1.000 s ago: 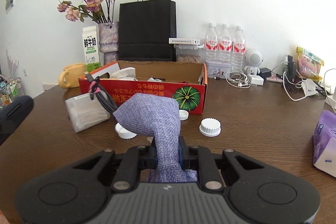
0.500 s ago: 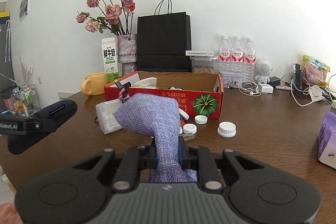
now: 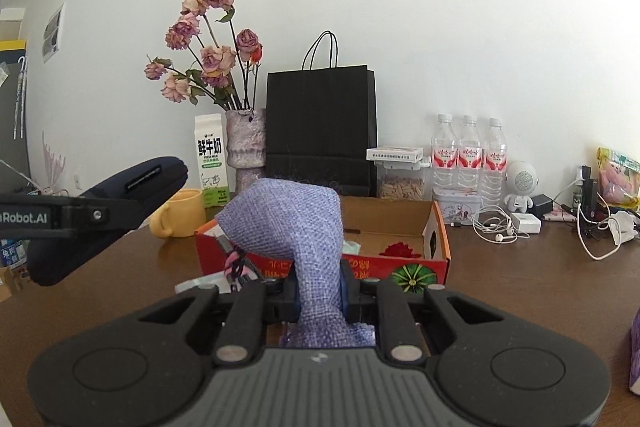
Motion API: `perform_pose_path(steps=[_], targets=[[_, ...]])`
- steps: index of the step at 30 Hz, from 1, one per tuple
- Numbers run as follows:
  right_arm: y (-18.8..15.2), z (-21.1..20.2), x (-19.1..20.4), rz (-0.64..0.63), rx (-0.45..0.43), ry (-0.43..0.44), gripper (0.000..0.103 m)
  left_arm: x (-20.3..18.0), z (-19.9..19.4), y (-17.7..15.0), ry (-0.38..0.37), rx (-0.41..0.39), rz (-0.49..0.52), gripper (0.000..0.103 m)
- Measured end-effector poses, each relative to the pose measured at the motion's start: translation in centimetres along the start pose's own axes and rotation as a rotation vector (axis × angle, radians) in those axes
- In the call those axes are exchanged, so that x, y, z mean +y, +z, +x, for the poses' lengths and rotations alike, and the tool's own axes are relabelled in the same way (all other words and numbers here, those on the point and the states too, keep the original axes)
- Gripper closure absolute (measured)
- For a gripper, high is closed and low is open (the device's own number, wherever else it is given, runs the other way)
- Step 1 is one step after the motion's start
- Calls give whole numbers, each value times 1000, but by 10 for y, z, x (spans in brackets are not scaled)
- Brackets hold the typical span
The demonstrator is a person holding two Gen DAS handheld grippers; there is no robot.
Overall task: Organize objects
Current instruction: 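Carry the navy case and purple pouch into the red box and open both tools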
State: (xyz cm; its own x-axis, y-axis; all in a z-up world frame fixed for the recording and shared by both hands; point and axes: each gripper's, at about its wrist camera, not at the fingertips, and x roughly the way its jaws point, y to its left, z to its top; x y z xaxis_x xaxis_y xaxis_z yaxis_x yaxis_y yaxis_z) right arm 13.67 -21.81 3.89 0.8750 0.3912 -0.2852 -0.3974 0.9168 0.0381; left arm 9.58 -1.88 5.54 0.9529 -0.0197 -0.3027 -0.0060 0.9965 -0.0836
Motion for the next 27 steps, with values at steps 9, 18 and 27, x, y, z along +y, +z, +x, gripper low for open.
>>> perform_pose_path(steps=[9,18,27], targets=[[43,89,-5,-25,-6,-17,88,-4,90,40,-19,11,-39,40],[68,178,-23,19,7,-64,88,2,177,60,7,58,-89,40],[53,234,-38,-6,146,-146,45,8,240,57,35,156,-65,12]])
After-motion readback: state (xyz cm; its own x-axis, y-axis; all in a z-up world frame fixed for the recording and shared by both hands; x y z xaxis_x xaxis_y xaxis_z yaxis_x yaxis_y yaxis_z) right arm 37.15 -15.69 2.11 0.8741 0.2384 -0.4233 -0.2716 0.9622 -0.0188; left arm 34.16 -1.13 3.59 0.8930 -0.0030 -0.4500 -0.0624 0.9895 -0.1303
